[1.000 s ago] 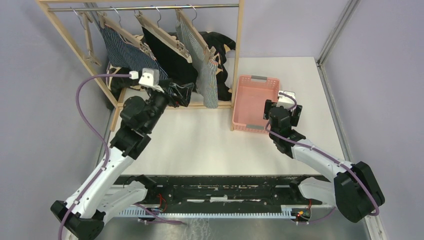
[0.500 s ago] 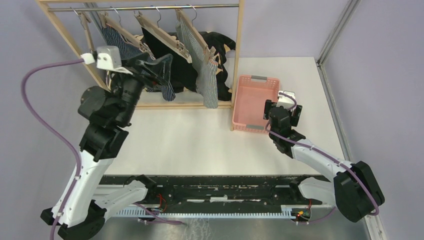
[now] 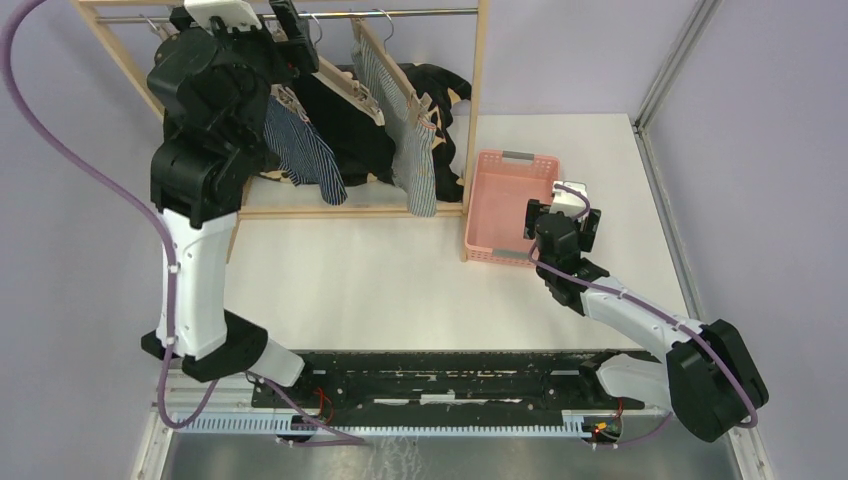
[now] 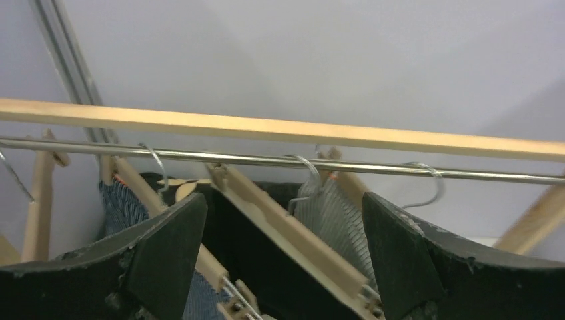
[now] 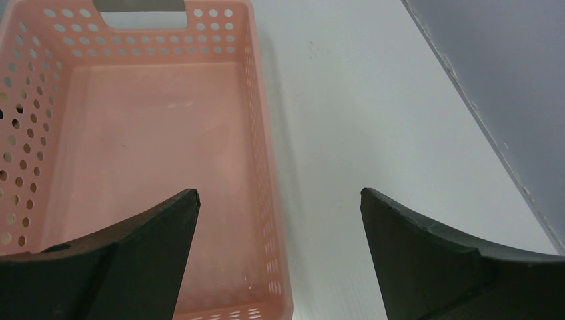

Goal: Remove the underwear clipped to the hanger

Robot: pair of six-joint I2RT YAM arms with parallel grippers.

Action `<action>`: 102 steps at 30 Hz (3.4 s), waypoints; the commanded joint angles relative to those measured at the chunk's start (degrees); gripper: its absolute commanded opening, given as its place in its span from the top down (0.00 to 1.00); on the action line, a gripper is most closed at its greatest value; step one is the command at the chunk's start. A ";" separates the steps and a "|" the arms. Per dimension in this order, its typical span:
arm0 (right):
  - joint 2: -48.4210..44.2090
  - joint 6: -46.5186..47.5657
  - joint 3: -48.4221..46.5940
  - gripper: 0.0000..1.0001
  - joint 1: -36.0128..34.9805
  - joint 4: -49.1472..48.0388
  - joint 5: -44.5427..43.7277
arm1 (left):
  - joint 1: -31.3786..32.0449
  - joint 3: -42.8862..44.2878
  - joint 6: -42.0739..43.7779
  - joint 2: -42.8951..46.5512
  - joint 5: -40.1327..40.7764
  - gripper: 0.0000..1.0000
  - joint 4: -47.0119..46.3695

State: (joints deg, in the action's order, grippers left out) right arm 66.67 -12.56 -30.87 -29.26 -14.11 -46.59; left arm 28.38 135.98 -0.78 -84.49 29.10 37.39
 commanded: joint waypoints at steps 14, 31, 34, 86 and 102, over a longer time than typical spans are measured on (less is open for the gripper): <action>-2.06 -0.10 -2.29 0.00 -0.42 -1.01 0.51 | -23.90 -8.61 -8.05 0.86 -26.83 0.08 7.02; -1.92 -0.60 -2.55 0.00 -0.54 -0.10 1.16 | -24.20 -19.74 -9.20 4.01 -21.24 0.16 1.72; -1.94 -0.63 -2.59 0.00 -0.62 -0.02 1.41 | -24.41 -20.86 -10.04 3.91 -20.24 0.17 0.02; 2.11 -0.81 -3.62 0.00 -0.80 0.13 2.04 | -26.80 -32.23 -5.99 11.58 -13.98 0.97 -18.87; 2.20 -0.80 -3.25 0.00 -0.89 -2.14 1.87 | -26.84 -26.67 -2.13 7.84 -16.82 0.94 -11.65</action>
State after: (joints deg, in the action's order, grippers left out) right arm 69.23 -13.39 -31.83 -29.91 -13.32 -44.84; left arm 1.83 105.51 -6.02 -75.07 13.54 24.56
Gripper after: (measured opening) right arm 0.999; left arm 0.036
